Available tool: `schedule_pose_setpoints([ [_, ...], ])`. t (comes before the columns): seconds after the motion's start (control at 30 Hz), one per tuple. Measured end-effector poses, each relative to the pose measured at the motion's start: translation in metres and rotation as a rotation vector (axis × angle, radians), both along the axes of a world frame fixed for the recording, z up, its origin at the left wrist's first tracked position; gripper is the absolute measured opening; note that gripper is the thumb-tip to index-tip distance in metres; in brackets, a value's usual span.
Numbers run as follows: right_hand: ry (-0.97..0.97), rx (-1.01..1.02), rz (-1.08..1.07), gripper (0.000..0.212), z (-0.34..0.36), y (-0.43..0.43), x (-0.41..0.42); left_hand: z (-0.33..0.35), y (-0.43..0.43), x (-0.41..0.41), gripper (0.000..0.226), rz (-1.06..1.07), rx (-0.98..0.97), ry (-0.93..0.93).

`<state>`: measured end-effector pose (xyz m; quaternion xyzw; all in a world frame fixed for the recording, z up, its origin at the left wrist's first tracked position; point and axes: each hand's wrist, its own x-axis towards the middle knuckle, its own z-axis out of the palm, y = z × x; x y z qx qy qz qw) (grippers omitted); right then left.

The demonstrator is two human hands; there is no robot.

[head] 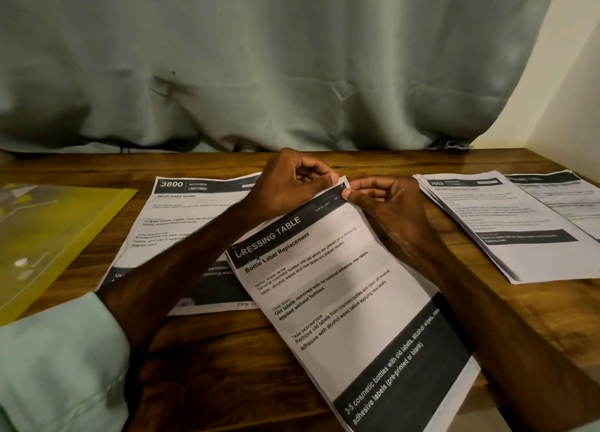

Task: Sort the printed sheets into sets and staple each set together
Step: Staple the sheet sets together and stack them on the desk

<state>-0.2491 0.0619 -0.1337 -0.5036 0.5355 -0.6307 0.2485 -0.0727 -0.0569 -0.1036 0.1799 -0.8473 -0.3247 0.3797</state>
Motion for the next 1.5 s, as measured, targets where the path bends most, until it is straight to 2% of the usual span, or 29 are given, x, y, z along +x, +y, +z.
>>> schedule_pose_setpoints([
  [0.13, 0.010, -0.019, 0.016, 0.017, 0.000, 0.001, -0.001, -0.001, -0.001, 0.000, 0.006, 0.013, 0.018, -0.004],
  [0.27, 0.008, -0.037, 0.044, 0.016, -0.002, 0.000, -0.002, 0.003, 0.008, 0.000, 0.021, -0.004, -0.033, -0.003],
  [0.4, 0.030, -0.056, 0.055, 0.016, -0.002, -0.001, -0.004, 0.005, 0.015, 0.002, 0.037, 0.010, -0.333, -0.049],
  [0.47, 0.041, -0.051, 0.070, 0.018, -0.003, 0.000, -0.006, 0.003, 0.014, 0.002, 0.038, 0.013, -0.401, -0.060],
  [0.83, 0.071, -0.072, 0.105, 0.021, 0.000, 0.004, -0.003, 0.002, 0.011, 0.002, 0.035, 0.024, -0.456, -0.016],
  [1.17, 0.081, -0.029, 0.106, 0.013, 0.003, 0.002, -0.002, -0.003, 0.010, 0.000, 0.028, 0.009, -0.485, 0.034],
  [1.33, 0.119, -0.003, 0.089, 0.019, 0.013, 0.002, -0.001, 0.001, 0.012, 0.002, 0.025, 0.022, -0.488, 0.056],
  [1.5, 0.149, -0.023, 0.065, 0.017, 0.021, 0.005, -0.001, 0.010, 0.021, 0.004, 0.023, 0.018, -0.471, 0.070],
])
